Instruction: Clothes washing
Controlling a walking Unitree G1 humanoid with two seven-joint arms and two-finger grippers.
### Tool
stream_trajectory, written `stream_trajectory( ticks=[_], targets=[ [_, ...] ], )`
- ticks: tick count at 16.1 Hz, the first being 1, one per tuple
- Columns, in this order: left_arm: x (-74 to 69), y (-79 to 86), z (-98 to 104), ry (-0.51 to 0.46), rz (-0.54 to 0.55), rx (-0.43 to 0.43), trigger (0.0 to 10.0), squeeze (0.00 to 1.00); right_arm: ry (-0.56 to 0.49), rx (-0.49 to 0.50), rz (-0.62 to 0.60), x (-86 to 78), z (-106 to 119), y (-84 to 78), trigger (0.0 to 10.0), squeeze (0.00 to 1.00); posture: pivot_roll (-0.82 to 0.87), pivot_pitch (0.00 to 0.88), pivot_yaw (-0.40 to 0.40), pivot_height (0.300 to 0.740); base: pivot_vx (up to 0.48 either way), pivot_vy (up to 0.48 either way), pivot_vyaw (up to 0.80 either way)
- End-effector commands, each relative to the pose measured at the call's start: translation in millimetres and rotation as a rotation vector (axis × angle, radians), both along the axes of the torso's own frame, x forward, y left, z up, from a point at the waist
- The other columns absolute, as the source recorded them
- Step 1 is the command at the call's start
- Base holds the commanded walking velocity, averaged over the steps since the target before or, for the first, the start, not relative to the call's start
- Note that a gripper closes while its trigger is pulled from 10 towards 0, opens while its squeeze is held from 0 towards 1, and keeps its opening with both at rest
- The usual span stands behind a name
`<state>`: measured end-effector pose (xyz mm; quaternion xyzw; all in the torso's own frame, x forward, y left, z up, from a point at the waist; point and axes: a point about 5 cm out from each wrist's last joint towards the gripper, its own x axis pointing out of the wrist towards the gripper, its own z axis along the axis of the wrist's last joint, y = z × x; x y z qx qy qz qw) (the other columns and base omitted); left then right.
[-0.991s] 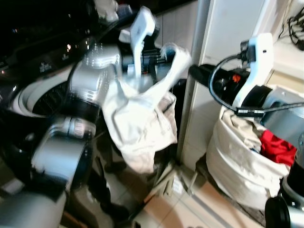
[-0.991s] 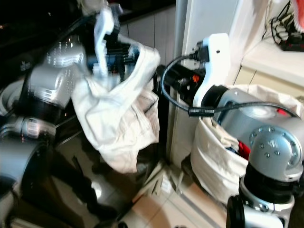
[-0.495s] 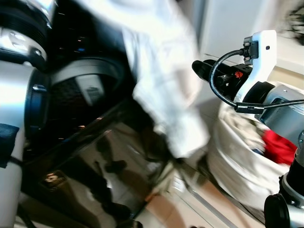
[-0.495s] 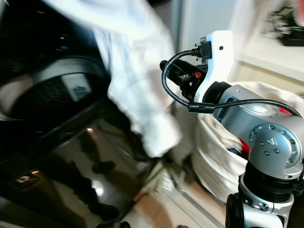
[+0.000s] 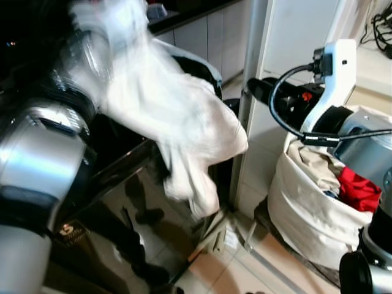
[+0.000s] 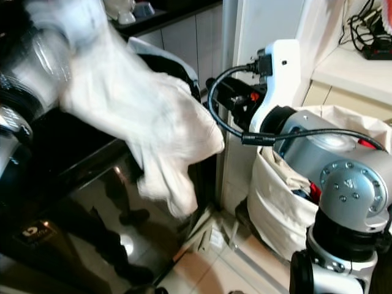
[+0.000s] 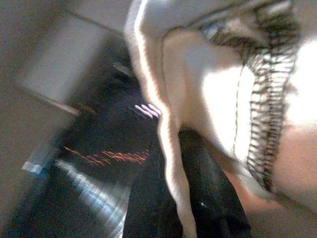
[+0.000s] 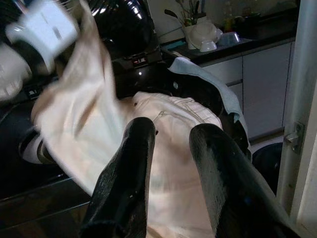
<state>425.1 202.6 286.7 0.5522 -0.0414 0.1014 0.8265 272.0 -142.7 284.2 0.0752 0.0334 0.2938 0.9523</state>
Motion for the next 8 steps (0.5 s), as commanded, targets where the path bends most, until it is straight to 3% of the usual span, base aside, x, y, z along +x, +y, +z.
stream_trajectory(
  ticks=[1,2,3,4,5,7,8],
  targets=[
    [-0.5,5.1,-11,0.089,0.014,-0.027,7.6,0.00,-0.007,-0.003,0.009,-0.8,1,3.2,10.0,0.00,-0.14,0.000,0.104,0.740,0.000,0.000,0.00],
    [-2.1,8.5,-28,0.154,0.019,-0.082,0.7,0.00,-0.008,-0.004,0.013,-1.5,1,4.5,10.0,0.00,-0.15,0.000,0.108,0.740,0.000,0.000,0.00],
    [-2.4,5.6,-37,0.177,-0.012,-0.259,0.0,0.00,-0.009,-0.004,0.014,-3.5,2,4.7,10.0,0.00,-0.14,0.000,0.106,0.740,0.000,0.000,0.00],
    [-2.4,5.6,-37,0.177,-0.012,-0.259,0.0,0.00,-0.009,-0.004,0.014,-3.5,2,4.7,10.0,0.00,-0.14,0.000,0.106,0.740,0.000,0.000,0.00],
    [1.5,-13.2,-24,0.152,-0.138,-0.549,0.0,0.00,-0.003,-0.004,0.008,-5.6,-1,4.4,10.0,0.00,-0.14,0.000,0.107,0.740,0.000,0.000,0.00],
    [3.8,-40.5,-7,0.153,-0.356,-0.853,0.0,0.00,0.005,-0.013,-0.005,-7.3,-6,4.9,10.0,0.00,-0.14,0.000,0.109,0.740,0.000,0.000,0.00],
    [0.8,-63.2,10,0.181,-0.634,-1.024,0.0,0.00,0.002,-0.009,-0.022,-7.9,-8,4.1,10.0,0.00,-0.13,0.000,0.104,0.740,0.000,0.000,0.00]
  ],
)
